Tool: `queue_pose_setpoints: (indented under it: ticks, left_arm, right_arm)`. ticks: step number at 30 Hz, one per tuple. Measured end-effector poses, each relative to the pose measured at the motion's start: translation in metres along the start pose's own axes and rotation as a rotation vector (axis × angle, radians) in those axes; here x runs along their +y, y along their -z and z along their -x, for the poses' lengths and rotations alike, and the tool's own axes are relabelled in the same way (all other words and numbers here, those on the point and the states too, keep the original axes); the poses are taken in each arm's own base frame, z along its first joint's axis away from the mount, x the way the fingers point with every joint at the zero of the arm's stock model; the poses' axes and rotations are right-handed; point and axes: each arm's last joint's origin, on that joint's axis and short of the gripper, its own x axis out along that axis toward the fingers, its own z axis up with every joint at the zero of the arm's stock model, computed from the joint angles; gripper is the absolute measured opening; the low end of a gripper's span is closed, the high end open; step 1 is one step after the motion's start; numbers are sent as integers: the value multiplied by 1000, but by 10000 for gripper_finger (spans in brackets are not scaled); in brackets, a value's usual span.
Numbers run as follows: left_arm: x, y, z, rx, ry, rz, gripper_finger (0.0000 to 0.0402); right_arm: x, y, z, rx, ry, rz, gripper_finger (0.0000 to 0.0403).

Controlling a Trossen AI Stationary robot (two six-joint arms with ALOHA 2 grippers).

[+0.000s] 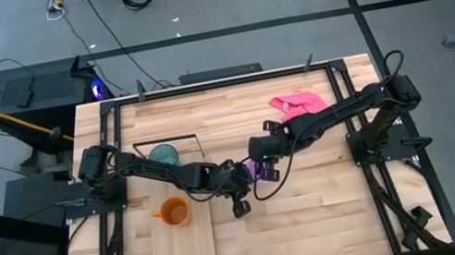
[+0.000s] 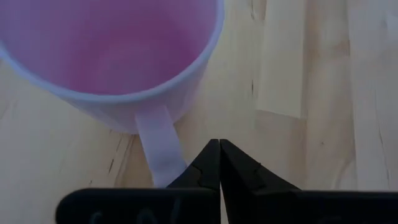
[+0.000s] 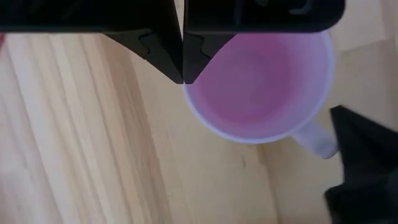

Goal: Stack small to large cups/mugs on shelf
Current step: Put the light purple mug on the shelf

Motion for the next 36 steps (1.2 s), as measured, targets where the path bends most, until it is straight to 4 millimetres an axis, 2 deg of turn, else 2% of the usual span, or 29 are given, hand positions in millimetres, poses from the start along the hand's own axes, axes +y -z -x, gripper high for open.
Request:
queue_pose_setpoints:
  ticks: [7,16,21,27,32,36]
  left_arm:
    - [9,-2,-1,3,-24,14,25]
    - [20,-5,-2,7,-66,26,9]
    - [22,-5,-2,5,-72,11,18]
    - [14,-4,-1,-1,-56,3,31]
    - [3,-3,3,-13,-6,-14,22]
    - [-5,-12,18,-63,71,-17,13]
  right_arm:
    - [10,4,3,5,-17,4,10]
    - [26,10,8,12,-41,23,9]
    - [30,12,9,11,-48,20,9]
    - [32,12,9,3,-54,12,9]
    - [39,12,11,-17,-73,24,9]
    - [45,14,13,-24,-85,41,9]
